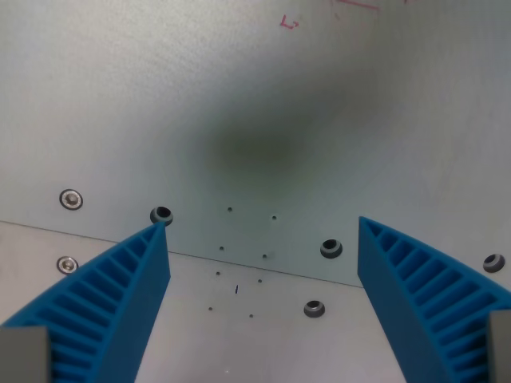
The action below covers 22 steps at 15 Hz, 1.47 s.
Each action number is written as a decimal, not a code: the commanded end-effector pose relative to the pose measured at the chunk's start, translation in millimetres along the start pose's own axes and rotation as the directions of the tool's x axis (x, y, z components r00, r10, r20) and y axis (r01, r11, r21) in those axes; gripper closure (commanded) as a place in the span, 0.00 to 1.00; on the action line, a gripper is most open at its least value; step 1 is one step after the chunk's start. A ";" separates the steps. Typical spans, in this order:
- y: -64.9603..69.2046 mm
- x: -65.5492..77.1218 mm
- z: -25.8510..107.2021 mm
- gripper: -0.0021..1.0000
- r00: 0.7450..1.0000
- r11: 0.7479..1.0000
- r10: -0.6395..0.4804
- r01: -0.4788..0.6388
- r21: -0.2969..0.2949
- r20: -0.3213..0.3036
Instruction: Rotate around base negative y
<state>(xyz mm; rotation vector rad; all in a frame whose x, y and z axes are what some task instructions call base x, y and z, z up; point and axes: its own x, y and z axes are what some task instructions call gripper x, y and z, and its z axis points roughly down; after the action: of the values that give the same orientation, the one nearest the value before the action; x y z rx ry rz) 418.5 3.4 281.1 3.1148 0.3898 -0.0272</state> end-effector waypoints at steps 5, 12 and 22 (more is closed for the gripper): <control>0.1 0.3 -3.2 0.00 0.998 1.000 0.000 -0.001 -0.016 -0.064; 0.1 0.3 -3.2 0.00 0.990 0.999 -0.002 -0.003 -0.036 -0.143; 0.1 0.3 -3.2 0.00 0.967 0.998 -0.007 -0.009 -0.064 -0.254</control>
<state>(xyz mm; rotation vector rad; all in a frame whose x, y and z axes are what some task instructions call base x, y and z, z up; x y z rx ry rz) 431.6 3.7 285.2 3.1066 0.3890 0.0781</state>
